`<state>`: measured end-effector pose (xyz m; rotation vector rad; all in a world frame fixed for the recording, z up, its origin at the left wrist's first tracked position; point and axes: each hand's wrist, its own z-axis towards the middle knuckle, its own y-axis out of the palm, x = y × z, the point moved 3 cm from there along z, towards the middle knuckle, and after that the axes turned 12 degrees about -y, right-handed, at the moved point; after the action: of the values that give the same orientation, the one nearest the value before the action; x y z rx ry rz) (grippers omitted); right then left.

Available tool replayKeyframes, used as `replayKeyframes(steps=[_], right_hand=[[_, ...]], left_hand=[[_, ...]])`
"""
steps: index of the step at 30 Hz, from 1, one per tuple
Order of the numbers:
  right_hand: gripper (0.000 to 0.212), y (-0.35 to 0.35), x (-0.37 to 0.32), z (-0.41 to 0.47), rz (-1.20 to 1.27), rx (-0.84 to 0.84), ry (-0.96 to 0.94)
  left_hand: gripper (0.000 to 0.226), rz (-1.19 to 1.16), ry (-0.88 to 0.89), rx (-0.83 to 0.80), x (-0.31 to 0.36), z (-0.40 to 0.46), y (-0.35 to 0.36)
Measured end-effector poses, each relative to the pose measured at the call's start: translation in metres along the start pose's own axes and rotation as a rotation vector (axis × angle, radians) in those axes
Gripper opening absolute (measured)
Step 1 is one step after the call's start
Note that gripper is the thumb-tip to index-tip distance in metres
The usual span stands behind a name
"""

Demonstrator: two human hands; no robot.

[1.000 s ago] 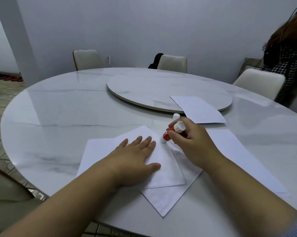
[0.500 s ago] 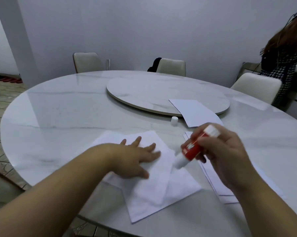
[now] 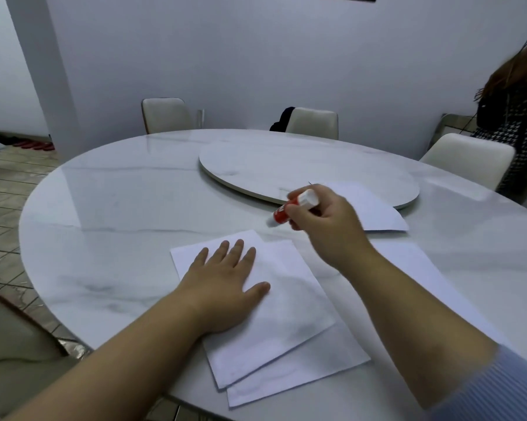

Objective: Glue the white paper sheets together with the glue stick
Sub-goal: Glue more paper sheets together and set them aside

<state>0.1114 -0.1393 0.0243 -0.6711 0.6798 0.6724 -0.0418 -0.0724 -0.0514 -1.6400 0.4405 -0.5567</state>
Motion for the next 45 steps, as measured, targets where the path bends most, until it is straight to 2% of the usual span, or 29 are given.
replayKeyframes(steps=[8, 11, 15, 22, 23, 25, 28, 30, 31, 33, 35, 40, 45], right_hand=[[0.012, 0.046, 0.027, 0.009, -0.115, -0.176, 0.082], [0.008, 0.034, 0.019, 0.004, -0.177, -0.220, 0.036], [0.012, 0.002, 0.001, -0.022, -0.248, -0.328, -0.003], [0.005, -0.048, -0.017, -0.065, -0.077, -0.414, 0.027], [0.005, -0.052, -0.018, -0.063, 0.009, -0.364, 0.020], [0.008, -0.065, -0.017, -0.054, 0.282, -0.146, 0.010], [0.021, -0.083, -0.008, -0.034, 0.710, 0.218, 0.071], [0.039, -0.085, 0.003, -0.021, 0.825, 0.359, 0.128], [0.046, -0.082, 0.008, -0.014, 0.797, 0.382, 0.157], [0.041, -0.069, 0.017, 0.000, 0.627, 0.350, 0.197], [0.035, -0.051, 0.031, 0.014, 0.421, 0.292, 0.236], [0.029, -0.008, 0.064, 0.044, -0.192, 0.168, 0.266], [0.029, 0.008, 0.090, 0.054, -0.341, 0.082, 0.308]], left_hand=[[0.077, 0.020, -0.018, -0.018, 0.001, 0.001, -0.003], [0.077, 0.023, -0.022, -0.033, 0.002, 0.001, -0.004], [0.078, 0.033, -0.021, -0.046, 0.002, 0.003, -0.005], [0.078, 0.034, -0.052, -0.098, 0.004, -0.001, -0.012], [0.078, 0.045, -0.078, -0.110, 0.005, -0.003, -0.013], [0.080, 0.082, -0.181, -0.087, 0.009, -0.008, -0.015], [0.081, 0.175, -0.336, 0.061, 0.014, -0.017, -0.026], [0.085, 0.122, -0.258, 0.121, 0.011, -0.020, -0.029], [0.087, 0.049, -0.156, 0.084, 0.007, -0.020, -0.029], [0.089, -0.087, 0.012, -0.107, -0.001, -0.025, -0.028], [0.091, -0.086, 0.036, -0.185, -0.002, -0.032, -0.021], [0.093, -0.001, -0.163, 0.021, 0.029, -0.037, -0.001], [0.094, -0.058, -0.186, 0.036, 0.040, -0.034, 0.001]])
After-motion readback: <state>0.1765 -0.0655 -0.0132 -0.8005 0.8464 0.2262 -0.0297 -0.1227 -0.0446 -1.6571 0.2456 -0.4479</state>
